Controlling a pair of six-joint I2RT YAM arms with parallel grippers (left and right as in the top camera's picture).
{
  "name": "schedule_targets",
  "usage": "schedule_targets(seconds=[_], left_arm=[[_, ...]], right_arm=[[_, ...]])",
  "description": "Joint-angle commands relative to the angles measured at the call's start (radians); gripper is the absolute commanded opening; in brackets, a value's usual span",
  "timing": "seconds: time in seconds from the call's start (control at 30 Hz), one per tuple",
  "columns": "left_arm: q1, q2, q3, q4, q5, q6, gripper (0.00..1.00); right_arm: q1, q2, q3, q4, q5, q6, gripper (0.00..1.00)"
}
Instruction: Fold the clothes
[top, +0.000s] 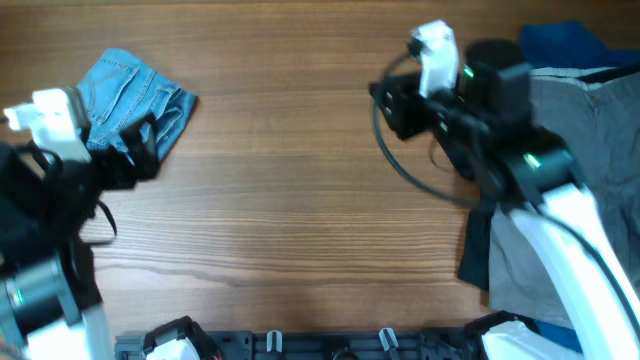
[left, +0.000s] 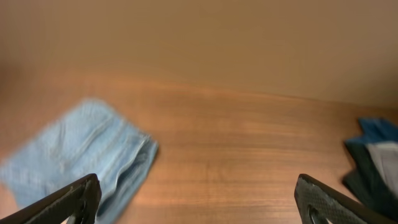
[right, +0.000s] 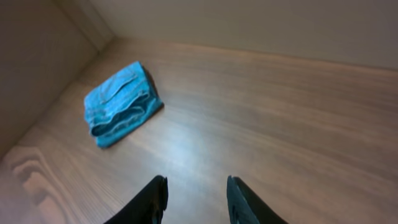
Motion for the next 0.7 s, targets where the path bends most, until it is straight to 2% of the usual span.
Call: schedule_targets(seconds=[0.0,0.07,0.1,0.13,0.27,0.43,0.6,0.67], left_arm=[[-0.079,-0.189,-0.001,-0.019,0.025,0.099,1.00],[-0.079,-0.228,-0.001,-0.063,-0.026,0.027,1.00],[-0.079,-0.237,-0.001,-0.097,-0.064,-0.014,1.00],[-0.079,-0.239,-0.001,-0.142,-0.095,-0.029,1.00],[-0.081,-0.222,-0.003,-0.307,-0.122,-0.029,1.00],[-0.080,-0.216,-0.003,-0.319,-0.123,-0.029,1.00],[-0.080,-0.216,-0.003,-0.319,-0.123,-0.029,1.00],[-0.080,-0.216,-0.003,-0.319,-0.123,-0.029,1.00]], right_arm=[[0.004,-0.222,0.007,-0.095,0.128,0.022,0.36],[0.004,-0.327,0.007,-0.173,0.164,0.022,0.51],[0.004,-0.367,0.007,-0.202,0.164,0.022,0.71],[0.004,-0.410,0.007,-0.234,0.164,0.022,1.00],[0.004,-0.517,0.007,-0.322,0.164,0.022,1.00],[0.004,-0.513,0.007,-0.437,0.164,0.021,1.00],[0.004,-0.510,0.007,-0.483,0.164,0.022,1.00],[0.004,-0.510,0.007,-0.483,0.271,-0.020,1.00]])
